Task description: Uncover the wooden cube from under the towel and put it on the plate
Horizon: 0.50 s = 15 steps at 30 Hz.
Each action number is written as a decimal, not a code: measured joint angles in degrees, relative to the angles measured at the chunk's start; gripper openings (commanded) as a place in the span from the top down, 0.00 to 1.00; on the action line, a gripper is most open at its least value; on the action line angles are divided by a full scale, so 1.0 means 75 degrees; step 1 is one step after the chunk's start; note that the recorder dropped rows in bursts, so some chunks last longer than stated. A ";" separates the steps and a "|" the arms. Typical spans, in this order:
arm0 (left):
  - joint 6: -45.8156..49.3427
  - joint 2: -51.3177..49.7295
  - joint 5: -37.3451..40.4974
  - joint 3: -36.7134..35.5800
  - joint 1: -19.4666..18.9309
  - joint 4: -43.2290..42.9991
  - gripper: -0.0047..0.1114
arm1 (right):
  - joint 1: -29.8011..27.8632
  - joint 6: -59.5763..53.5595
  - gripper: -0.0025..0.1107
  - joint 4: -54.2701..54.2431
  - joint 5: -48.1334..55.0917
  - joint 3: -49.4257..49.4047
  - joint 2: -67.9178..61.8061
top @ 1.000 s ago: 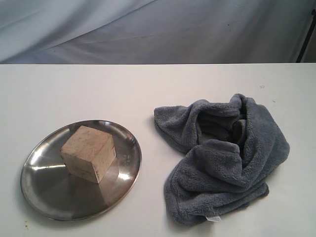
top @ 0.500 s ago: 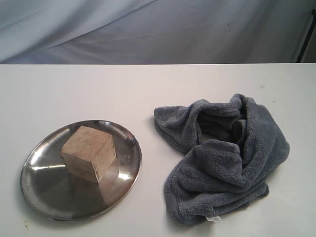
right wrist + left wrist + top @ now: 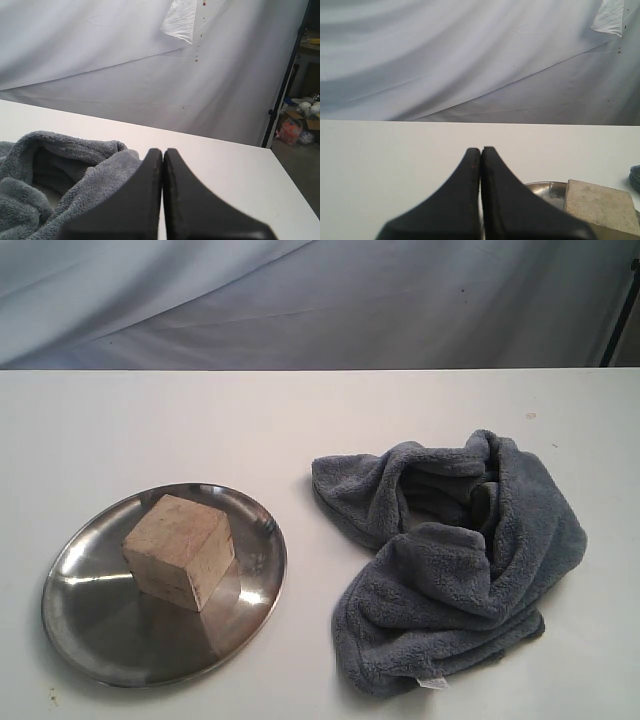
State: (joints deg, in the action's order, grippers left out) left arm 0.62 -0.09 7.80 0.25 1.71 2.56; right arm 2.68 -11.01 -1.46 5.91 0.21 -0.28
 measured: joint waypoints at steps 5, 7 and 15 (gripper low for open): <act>0.0000 0.0000 0.0000 0.0000 0.0000 0.0000 0.95 | 0.0000 0.0000 0.98 -0.0048 0.0000 0.0000 0.0000; 0.0000 0.0000 0.0000 0.0000 0.0000 0.0000 0.95 | 0.0000 0.0000 0.98 -0.0048 0.0000 0.0000 0.0000; 0.0000 0.0000 0.0000 0.0000 0.0000 0.0000 0.95 | 0.0000 0.0000 0.98 -0.0048 0.0000 0.0000 0.0000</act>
State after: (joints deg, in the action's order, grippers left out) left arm 0.62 -0.09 7.80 0.25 1.71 2.56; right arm 2.68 -11.01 -1.82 5.91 0.21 -0.28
